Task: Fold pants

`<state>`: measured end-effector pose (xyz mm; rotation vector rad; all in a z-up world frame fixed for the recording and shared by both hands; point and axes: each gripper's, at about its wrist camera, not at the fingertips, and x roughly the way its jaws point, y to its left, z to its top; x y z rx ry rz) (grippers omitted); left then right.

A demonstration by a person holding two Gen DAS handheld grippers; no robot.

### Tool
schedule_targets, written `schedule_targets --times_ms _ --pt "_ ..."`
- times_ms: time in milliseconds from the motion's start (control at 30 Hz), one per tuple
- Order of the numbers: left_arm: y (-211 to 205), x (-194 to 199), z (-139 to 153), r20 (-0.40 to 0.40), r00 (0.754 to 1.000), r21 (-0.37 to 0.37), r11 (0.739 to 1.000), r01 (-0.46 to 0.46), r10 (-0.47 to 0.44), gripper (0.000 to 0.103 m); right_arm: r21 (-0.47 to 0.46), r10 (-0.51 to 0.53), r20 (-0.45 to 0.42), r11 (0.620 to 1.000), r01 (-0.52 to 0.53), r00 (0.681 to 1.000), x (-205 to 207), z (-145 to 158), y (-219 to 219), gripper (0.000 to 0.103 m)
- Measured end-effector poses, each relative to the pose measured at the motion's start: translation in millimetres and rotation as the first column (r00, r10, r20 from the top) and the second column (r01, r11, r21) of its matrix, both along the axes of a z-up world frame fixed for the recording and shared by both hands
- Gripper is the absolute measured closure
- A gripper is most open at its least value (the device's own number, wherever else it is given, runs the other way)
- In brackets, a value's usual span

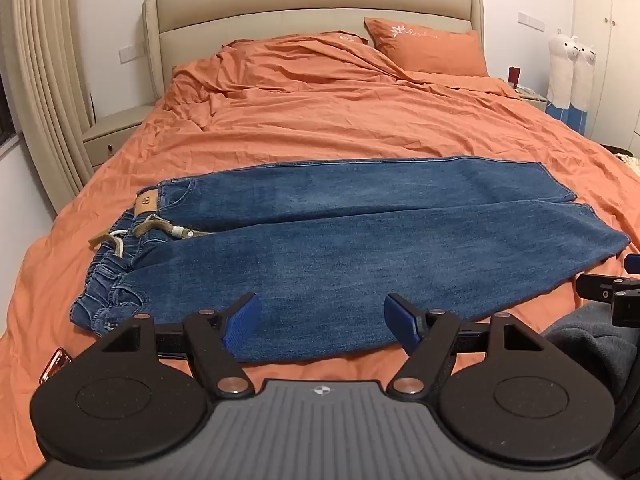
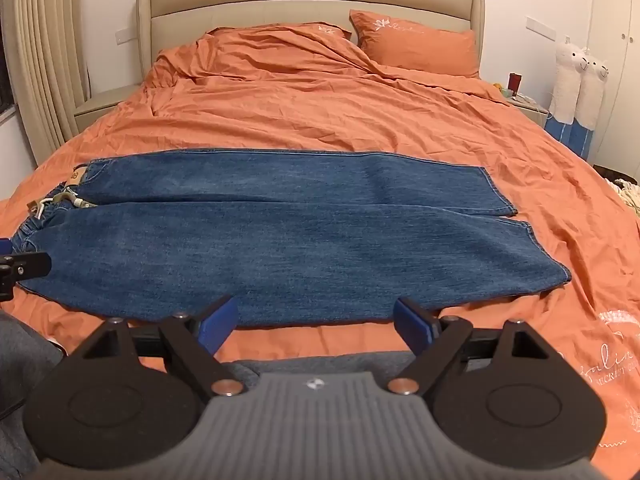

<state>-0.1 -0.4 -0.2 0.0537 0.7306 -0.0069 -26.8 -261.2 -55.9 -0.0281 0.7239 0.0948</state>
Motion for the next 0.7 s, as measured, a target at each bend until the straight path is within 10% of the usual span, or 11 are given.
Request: schedule_targets --times_ms 700 --pt "-1.0 -0.5 -3.2 -0.003 1.0 0.009 1.0 0.003 -0.003 0.019 -0.025 0.017 -0.001 1.0 -0.017 1.0 -1.5 -2.4 6.4 0.021"
